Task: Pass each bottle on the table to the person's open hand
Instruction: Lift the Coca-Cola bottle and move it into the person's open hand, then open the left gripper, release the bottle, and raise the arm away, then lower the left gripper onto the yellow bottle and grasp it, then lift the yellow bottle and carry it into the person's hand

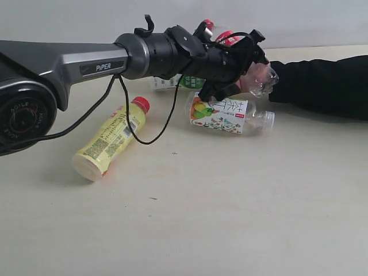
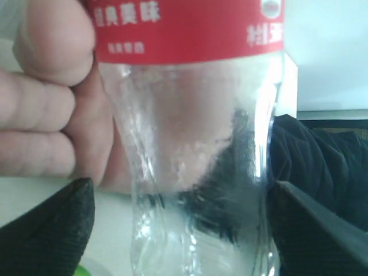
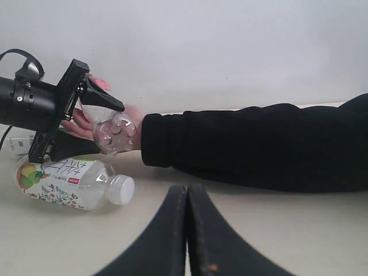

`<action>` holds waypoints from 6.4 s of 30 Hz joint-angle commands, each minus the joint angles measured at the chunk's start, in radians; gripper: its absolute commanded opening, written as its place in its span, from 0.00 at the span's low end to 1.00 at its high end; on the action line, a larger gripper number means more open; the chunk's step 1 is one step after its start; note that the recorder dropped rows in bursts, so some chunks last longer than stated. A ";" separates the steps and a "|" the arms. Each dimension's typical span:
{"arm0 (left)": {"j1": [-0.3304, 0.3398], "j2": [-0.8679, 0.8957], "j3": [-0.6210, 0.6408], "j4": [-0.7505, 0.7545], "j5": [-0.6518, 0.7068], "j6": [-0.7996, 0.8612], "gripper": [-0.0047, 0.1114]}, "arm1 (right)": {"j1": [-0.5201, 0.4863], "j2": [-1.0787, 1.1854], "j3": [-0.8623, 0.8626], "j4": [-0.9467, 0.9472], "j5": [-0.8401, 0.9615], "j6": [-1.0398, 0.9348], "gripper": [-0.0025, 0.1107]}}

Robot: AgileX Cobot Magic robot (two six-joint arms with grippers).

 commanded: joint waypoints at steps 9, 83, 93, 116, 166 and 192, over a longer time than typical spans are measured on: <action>0.009 -0.125 -0.001 0.003 0.241 0.080 0.73 | 0.003 -0.007 0.004 0.001 -0.003 -0.001 0.02; 0.030 -0.944 0.593 1.228 0.593 0.106 0.31 | 0.003 -0.007 0.004 0.001 -0.003 -0.001 0.02; 0.117 -0.705 0.593 1.226 0.600 0.004 0.94 | 0.003 -0.007 0.004 0.001 -0.003 -0.001 0.02; 0.237 -0.475 0.604 0.906 0.579 0.353 0.94 | 0.003 -0.007 0.004 0.001 -0.003 -0.001 0.02; 0.239 -0.532 0.628 0.802 0.660 0.362 0.04 | 0.003 -0.007 0.004 0.001 -0.003 -0.001 0.02; -0.065 -0.640 0.486 0.556 0.186 -0.157 0.04 | 0.003 -0.007 0.004 0.001 -0.003 -0.001 0.02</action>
